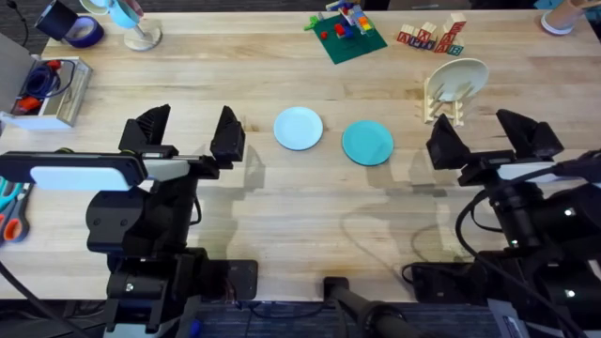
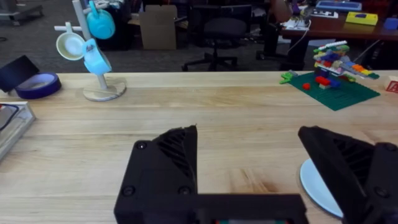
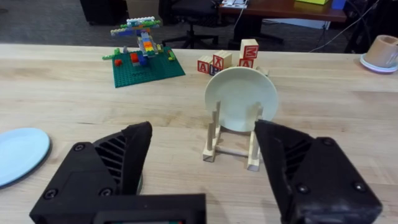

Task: Pick up the plates from the table one by one and place each into a slot on the dish rack.

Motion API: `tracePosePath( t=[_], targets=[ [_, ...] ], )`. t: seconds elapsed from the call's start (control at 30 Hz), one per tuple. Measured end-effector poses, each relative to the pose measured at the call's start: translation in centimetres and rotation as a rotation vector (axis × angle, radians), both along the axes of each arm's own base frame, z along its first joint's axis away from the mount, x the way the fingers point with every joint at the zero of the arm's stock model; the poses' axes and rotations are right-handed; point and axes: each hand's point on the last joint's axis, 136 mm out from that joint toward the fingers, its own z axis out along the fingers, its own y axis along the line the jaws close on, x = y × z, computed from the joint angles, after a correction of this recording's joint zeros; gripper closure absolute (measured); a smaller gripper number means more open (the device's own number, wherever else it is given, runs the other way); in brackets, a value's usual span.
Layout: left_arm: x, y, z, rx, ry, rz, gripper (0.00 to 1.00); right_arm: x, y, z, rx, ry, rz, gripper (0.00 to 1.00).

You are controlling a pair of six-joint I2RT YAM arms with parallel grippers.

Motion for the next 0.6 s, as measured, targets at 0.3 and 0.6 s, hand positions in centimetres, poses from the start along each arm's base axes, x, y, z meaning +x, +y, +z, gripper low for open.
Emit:
tracePosePath(
  t=[0.3,0.6],
  targets=[
    [0.00,-0.01,0.01,0.000,0.000,0.000,0.008,-0.01,0.00,-0.08,0.000,0.003,0.000,0.005],
    [0.00,-0.02,0.06,-0.023,-0.002,-0.001,0.007,-0.02,-0.07,-0.06,-0.027,0.003,-0.002,0.005]
  ],
)
